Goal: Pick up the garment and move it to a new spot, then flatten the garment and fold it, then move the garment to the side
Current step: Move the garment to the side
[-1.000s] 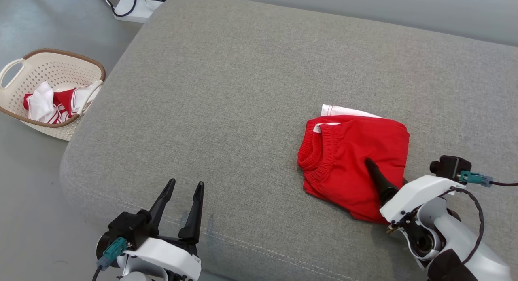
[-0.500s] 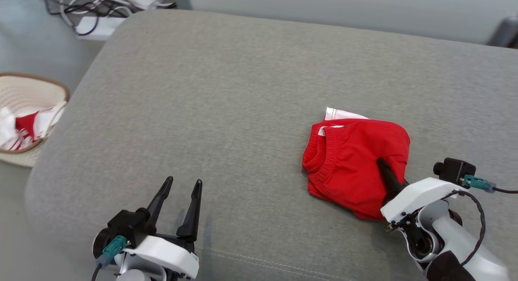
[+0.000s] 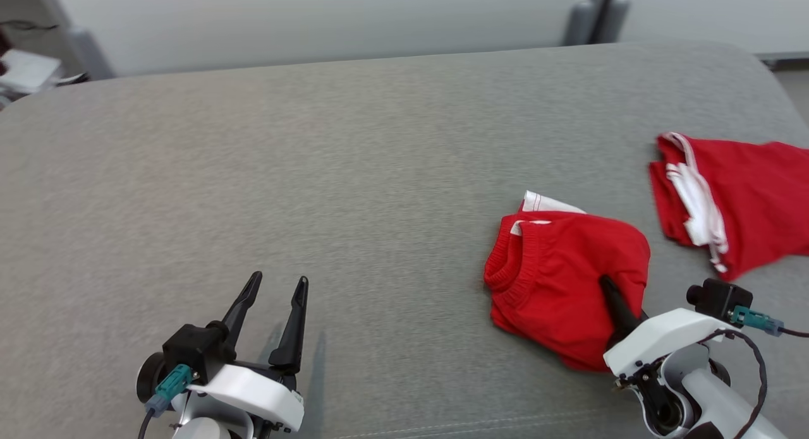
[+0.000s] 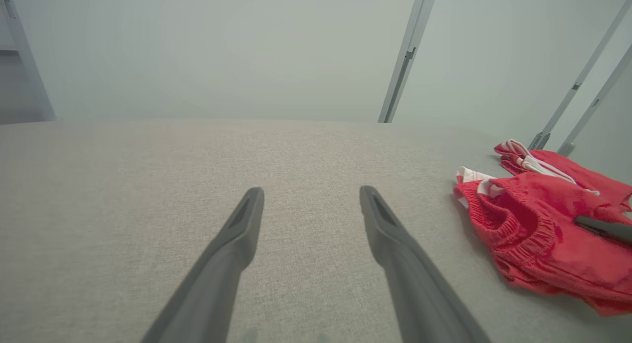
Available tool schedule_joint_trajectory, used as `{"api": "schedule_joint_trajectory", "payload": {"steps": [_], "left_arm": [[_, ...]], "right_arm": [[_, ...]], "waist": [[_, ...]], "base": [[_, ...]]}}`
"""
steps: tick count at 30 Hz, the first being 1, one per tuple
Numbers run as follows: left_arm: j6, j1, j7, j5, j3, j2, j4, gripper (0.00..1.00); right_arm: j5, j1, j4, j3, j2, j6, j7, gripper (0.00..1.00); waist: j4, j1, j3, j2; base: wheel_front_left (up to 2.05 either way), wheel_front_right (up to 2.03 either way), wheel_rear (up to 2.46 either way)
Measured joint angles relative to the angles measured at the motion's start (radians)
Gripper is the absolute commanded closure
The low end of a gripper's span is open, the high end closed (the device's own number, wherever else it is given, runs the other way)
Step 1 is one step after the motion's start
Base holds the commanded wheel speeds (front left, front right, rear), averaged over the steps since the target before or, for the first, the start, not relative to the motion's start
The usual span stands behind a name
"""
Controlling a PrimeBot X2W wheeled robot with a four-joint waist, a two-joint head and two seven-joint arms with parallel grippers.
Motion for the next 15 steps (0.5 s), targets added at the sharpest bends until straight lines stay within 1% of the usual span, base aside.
{"api": "schedule_joint_trajectory", "payload": {"steps": [4, 8, 12, 15], "left_arm": [[0.0, 0.001, 0.0, 0.0, 0.009, 0.001, 0.004, 0.0], [0.0, 0.001, 0.0, 0.004, 0.0, 0.004, 0.011, 0.0], [0.0, 0.0, 0.0, 0.002, -0.014, 0.004, 0.023, 0.0], [0.0, 0.0, 0.0, -0.001, -0.032, 0.006, 0.028, 0.0]], "right_arm": [[0.002, 0.02, -0.001, 0.001, 0.001, 0.0, 0.0, 1.0], [0.001, 0.023, -0.002, 0.007, 0.001, 0.0, -0.001, 1.0], [-0.042, 0.006, 0.002, 0.037, -0.008, 0.0, -0.001, 1.0], [-0.127, -0.071, 0.015, 0.07, -0.03, 0.0, -0.001, 1.0]], "waist": [[-0.084, -0.0001, -0.003, 0.0], [-0.148, 0.0, 0.005, 0.0], [-0.17, 0.0, 0.029, 0.0], [-0.167, -0.0001, 0.044, 0.0]], "base": [[0.0, 0.0, 0.0], [0.0, 0.0, 0.0], [0.0, 0.0, 0.0], [0.0, 0.0, 0.0]]}}
